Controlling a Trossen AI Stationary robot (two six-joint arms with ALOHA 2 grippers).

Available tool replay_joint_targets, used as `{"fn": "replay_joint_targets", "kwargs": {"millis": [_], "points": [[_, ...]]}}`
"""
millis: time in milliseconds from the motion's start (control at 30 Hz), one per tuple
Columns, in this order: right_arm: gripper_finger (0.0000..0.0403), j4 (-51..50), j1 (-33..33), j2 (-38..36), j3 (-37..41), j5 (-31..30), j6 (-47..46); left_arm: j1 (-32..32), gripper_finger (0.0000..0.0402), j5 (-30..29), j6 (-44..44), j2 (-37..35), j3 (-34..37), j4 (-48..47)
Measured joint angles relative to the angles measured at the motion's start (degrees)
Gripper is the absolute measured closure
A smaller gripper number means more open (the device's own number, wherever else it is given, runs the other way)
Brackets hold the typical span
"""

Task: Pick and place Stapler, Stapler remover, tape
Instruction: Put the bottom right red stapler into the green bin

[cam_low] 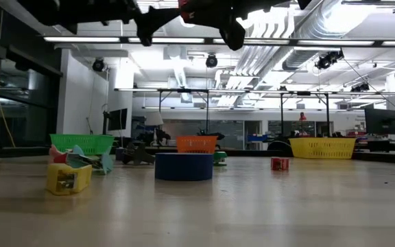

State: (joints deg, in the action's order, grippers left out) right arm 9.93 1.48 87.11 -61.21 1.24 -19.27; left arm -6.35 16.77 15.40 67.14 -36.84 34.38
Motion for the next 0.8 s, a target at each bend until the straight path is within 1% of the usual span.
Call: {"fn": "replay_joint_targets", "kwargs": {"millis": [167,467,567,800], "points": [[0.0336,0.05,0.0,0.0,0.0,-1.4,1.45,0.0,0.0108,0.46,1.43,3.19,-1.84,0.06],[0.0336,0.27,-0.03,0.02,0.0,-2.19,2.87,0.0,0.0111,-0.81,2.04,3.73,-1.95,0.18],[0.0336,1.09,-0.35,0.02,0.0,-2.26,3.06,0.0,0.0126,-0.87,2.06,3.73,-1.95,0.21],[0.0336,1.22,-0.48,0.04,0.02,-2.39,3.93,0.0,0.0176,-2.86,2.04,3.73,-1.95,0.22]]}}
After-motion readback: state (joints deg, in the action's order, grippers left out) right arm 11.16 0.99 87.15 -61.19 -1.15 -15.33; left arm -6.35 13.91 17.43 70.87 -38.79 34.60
